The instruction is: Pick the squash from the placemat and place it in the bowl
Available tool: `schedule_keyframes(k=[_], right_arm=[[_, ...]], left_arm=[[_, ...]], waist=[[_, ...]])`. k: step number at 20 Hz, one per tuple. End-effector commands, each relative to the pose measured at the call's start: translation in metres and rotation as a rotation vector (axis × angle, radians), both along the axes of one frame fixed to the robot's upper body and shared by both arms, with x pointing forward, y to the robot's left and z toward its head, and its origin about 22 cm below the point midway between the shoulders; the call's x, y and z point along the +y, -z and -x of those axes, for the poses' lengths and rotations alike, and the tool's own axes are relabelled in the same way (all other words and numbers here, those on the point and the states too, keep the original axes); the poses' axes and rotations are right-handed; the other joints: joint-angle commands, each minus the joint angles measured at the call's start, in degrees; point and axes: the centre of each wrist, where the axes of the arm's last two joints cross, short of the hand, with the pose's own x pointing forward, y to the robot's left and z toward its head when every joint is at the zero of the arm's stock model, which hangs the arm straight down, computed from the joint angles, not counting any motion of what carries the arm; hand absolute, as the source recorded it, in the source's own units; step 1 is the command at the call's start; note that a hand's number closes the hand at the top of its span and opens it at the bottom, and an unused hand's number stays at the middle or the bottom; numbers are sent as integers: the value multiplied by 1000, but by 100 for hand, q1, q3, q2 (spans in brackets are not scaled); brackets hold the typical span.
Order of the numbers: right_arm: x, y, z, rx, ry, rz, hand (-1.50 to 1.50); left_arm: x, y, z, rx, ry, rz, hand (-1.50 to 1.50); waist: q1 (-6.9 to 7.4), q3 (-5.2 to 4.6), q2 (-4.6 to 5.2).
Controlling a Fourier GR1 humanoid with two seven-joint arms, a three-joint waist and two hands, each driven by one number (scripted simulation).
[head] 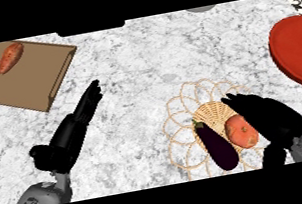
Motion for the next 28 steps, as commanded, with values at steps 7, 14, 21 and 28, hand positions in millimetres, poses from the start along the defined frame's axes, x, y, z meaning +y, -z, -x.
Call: schedule_keyframes(k=[7,14,21,28], right_arm=[[-24,38,-10,41,37,53,-150],[-30,74,-14,37,39,-9,-150],[-8,72,-26,-42,-40,-60,150],[1,57,-49,-110,-32,-77,150]], left_arm=[[-12,-3,-11,1,3,12,0],[5,2,-3,-2,11,4,0],[-3,14,-2,-12,-9,-18,0],[-24,4,-4,-6,-8,-6,0]], waist=[[-5,0,4],[7,0,3],[11,0,4],[9,-1,3]])
